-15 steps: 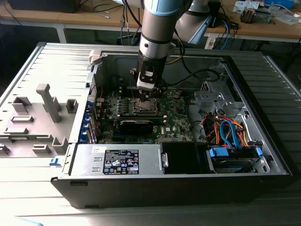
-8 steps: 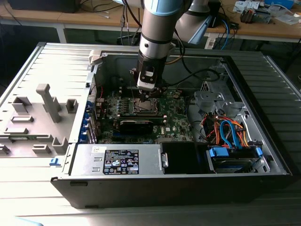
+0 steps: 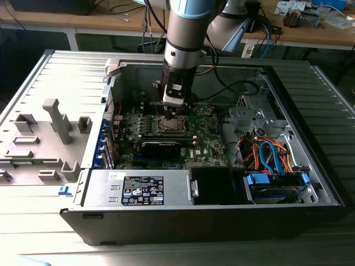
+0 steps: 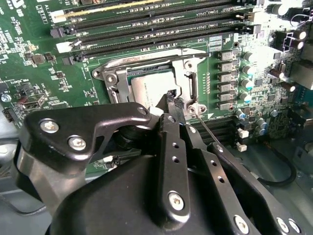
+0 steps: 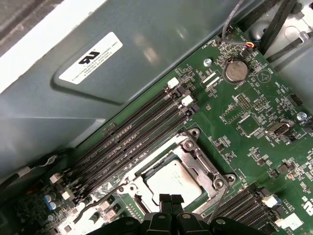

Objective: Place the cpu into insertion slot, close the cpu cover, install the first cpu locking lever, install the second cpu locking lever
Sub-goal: 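Install the first cpu locking lever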

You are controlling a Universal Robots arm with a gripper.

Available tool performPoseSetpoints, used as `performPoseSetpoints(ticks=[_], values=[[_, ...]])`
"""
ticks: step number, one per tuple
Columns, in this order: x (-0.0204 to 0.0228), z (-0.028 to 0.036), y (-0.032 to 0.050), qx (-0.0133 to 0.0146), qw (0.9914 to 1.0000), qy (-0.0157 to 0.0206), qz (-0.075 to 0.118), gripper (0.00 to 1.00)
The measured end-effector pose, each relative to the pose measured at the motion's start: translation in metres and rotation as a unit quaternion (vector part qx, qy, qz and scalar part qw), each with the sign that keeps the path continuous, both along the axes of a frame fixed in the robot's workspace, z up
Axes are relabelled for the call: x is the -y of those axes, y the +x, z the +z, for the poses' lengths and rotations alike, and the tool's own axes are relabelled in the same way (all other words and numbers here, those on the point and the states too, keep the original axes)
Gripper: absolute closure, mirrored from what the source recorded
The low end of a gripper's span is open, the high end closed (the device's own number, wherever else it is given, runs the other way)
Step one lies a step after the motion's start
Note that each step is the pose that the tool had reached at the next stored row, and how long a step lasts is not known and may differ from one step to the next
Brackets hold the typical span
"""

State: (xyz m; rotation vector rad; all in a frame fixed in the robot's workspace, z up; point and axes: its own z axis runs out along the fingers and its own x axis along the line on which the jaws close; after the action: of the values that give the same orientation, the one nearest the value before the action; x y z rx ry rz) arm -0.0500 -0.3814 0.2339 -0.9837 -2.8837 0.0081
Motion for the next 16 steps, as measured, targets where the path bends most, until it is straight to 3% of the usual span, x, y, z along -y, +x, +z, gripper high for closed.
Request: performPoseSetpoints(ticks=[16], values=[[0.0000,0.0000,0.0000,0.0000,0.99988,0.0000,0.016,0.89]])
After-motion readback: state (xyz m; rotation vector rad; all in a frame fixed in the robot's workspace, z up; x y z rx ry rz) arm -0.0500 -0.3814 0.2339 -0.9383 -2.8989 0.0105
